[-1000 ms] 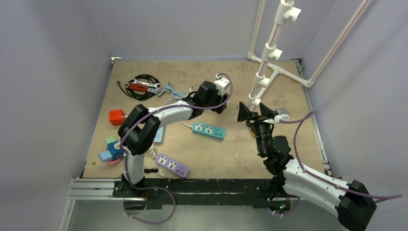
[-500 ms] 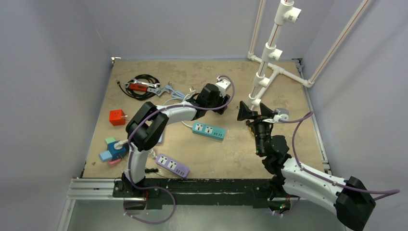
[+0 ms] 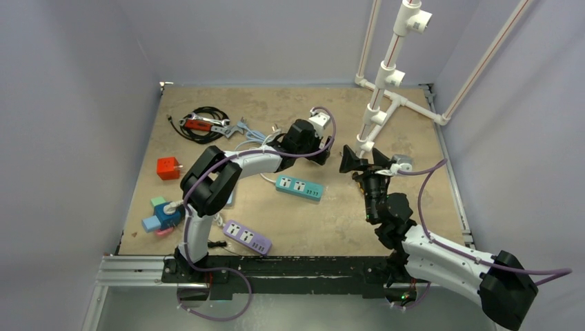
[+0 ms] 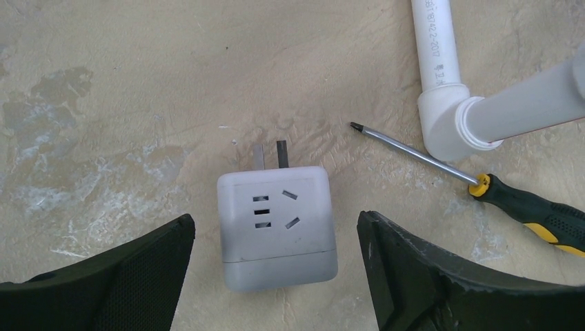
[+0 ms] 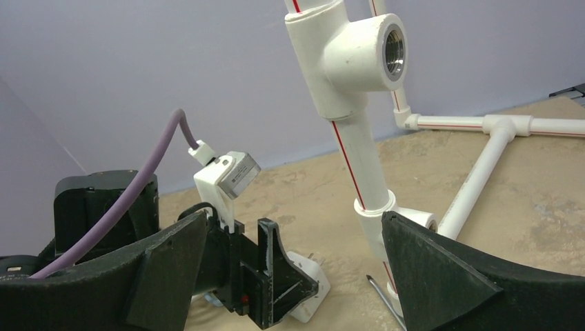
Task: Pull the plug off the socket
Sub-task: Place the plug at the center of the board.
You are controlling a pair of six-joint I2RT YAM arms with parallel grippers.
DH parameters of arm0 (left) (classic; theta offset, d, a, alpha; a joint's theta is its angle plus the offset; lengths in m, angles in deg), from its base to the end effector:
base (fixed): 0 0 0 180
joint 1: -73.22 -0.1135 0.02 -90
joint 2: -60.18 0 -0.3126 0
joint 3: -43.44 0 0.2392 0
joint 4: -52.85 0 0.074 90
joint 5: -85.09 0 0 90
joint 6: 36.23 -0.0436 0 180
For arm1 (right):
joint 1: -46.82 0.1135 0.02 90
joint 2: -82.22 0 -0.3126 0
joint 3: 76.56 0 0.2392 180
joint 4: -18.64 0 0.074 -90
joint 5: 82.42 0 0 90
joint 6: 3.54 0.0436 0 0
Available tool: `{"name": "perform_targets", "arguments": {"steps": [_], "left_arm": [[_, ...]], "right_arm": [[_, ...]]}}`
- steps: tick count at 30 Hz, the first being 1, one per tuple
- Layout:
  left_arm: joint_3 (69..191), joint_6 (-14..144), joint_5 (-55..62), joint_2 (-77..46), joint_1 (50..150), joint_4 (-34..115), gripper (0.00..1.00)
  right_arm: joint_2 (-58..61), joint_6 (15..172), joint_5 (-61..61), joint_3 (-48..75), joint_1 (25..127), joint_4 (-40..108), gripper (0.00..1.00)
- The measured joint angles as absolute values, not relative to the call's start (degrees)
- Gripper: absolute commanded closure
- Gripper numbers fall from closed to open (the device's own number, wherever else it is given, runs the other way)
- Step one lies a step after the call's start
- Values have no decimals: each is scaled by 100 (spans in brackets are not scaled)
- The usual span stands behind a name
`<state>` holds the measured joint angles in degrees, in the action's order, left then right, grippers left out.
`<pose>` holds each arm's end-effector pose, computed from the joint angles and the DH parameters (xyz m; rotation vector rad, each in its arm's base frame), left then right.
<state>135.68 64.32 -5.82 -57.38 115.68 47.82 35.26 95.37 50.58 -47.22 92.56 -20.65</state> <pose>0.3563 -0.3251 0.2289 0.5807 2.0668 -0.5340 0.1141 0.0745 0.3087 0.2652 1.2790 0.3687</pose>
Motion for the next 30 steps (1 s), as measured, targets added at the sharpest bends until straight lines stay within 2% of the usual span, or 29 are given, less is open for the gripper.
{"name": "perform_targets", "arguments": {"steps": [8, 13, 15, 19, 22, 26, 29, 30], "left_arm": [[13568, 6368, -510, -5128, 11498, 4605, 10], [13564, 6539, -442, -3625, 11010, 4231, 9], [13455, 6676, -427, -3013, 10628, 4128, 5], [12550, 6770, -866, -1636, 9743, 3875, 1], [11927, 6690, -1257, -952, 9614, 3545, 1], [11459, 6558, -1485, -587, 9662, 3217, 1], [11417, 6517, -1572, -622, 9647, 3051, 1], [11417, 6517, -1592, -635, 9642, 3031, 1]], "right_arm": [[3552, 9522, 5049, -4711, 9256, -1986, 1], [3517, 9589, 5152, -4482, 9256, -1632, 1], [3454, 9613, 5152, -4331, 9256, -1512, 1], [3141, 9613, 4997, -3959, 9251, -1112, 1], [2706, 9721, 4835, -3446, 9251, -461, 1], [2529, 10090, 4726, -3192, 9251, 55, 1], [2654, 10184, 4166, -3190, 9249, 272, 1], [2697, 10158, 3878, -3190, 9251, 283, 5]]}}
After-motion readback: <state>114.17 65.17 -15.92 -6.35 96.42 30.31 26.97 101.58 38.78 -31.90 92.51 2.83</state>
